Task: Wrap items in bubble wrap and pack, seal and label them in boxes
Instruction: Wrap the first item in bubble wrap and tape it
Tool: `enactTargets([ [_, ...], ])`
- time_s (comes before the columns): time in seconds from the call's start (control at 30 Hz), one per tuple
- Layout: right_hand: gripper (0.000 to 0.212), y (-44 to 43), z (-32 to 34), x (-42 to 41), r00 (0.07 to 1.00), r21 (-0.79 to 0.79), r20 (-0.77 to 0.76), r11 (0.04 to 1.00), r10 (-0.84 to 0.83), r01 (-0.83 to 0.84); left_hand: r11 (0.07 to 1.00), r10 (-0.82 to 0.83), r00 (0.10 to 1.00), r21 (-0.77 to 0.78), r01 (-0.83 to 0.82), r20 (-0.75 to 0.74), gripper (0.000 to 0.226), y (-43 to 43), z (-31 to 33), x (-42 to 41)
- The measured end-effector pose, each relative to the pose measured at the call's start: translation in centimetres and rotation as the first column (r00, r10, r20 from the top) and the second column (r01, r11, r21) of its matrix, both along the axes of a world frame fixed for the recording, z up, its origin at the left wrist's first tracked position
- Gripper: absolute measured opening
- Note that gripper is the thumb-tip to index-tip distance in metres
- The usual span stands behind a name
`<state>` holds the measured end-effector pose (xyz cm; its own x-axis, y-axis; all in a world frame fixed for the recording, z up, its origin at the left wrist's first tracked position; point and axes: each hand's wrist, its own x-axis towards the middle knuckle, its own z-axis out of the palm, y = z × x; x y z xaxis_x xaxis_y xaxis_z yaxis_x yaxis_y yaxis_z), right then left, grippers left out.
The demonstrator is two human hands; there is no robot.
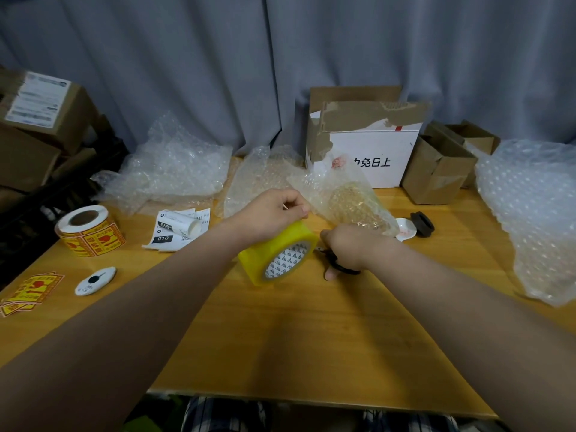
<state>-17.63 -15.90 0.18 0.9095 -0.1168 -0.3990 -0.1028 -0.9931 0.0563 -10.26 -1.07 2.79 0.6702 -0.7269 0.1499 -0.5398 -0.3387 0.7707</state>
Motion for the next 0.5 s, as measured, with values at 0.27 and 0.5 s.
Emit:
enactTargets([
  [0.27,0.023,-1.9,0.2,0.8,0.989,0.227,-0.034,0.963,-0.143,0.147,1.0,0.009,1.0,0.022,-0.008,-0.027,0.02,0.1,0.0,0.3],
  [0.5,0.034,-0.7,2.6,-0.2,0.765,0.96,0.162,0.279,-0.623,0.023,0.997,0.071,0.997,0.008,-0.071,-0.041,0.02,0.1,-0.1,0.3],
])
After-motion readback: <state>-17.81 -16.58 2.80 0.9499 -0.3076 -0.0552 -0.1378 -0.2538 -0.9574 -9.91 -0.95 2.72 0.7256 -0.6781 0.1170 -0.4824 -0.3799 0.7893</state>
